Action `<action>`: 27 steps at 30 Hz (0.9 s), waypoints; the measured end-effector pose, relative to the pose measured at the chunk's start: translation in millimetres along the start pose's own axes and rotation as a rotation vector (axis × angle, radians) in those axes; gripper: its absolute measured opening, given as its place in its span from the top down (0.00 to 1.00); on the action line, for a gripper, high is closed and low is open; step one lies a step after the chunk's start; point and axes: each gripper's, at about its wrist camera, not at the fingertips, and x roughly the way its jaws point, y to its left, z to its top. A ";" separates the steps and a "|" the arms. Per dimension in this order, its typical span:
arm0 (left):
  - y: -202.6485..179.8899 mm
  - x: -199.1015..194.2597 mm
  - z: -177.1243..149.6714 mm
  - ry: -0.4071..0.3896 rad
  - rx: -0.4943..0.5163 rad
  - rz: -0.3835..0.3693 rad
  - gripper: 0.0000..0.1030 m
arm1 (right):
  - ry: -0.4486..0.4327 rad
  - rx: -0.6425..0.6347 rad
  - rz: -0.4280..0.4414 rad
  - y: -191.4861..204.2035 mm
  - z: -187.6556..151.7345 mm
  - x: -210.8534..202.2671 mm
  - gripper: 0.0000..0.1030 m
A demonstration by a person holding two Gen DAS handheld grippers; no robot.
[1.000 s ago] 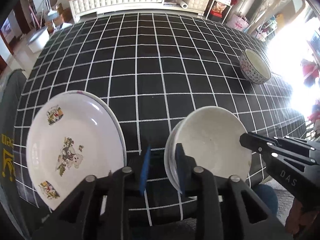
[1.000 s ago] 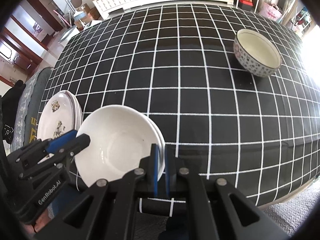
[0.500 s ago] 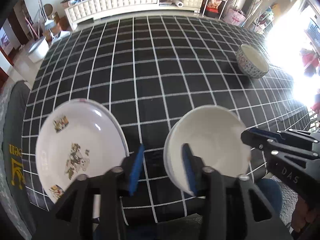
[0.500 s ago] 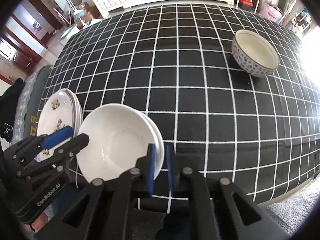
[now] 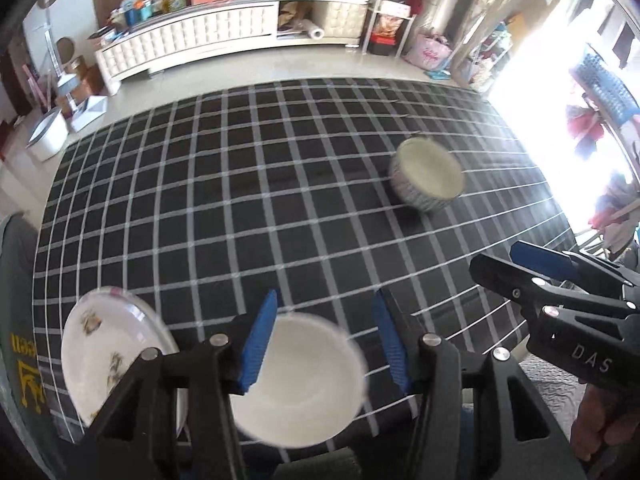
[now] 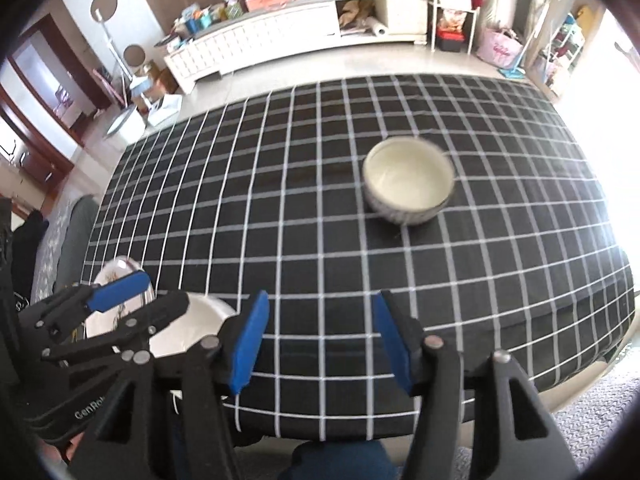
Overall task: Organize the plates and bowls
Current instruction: 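Reach and grasp the rim of the blue-patterned bowl with the left gripper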
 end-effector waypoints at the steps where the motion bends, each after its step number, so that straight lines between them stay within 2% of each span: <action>1: -7.7 1.2 8.8 -0.004 0.013 0.004 0.44 | -0.005 0.005 -0.007 -5.2 3.8 -2.5 0.41; 6: -34.3 7.1 38.2 -0.023 0.045 0.001 0.43 | -0.029 0.032 -0.031 -34.3 24.5 -6.4 0.40; 11: -58.1 29.9 70.4 -0.004 0.071 0.009 0.42 | -0.025 0.097 -0.018 -67.0 45.8 2.5 0.40; 16: -75.3 58.9 98.9 0.023 0.092 0.009 0.43 | -0.012 0.109 -0.034 -83.6 62.6 18.3 0.40; 22: -81.2 98.7 123.6 0.085 0.064 -0.007 0.43 | 0.033 0.140 -0.032 -109.0 80.6 48.6 0.40; 27: -81.7 135.2 132.6 0.119 0.064 0.020 0.43 | 0.080 0.157 -0.010 -117.0 85.9 77.9 0.40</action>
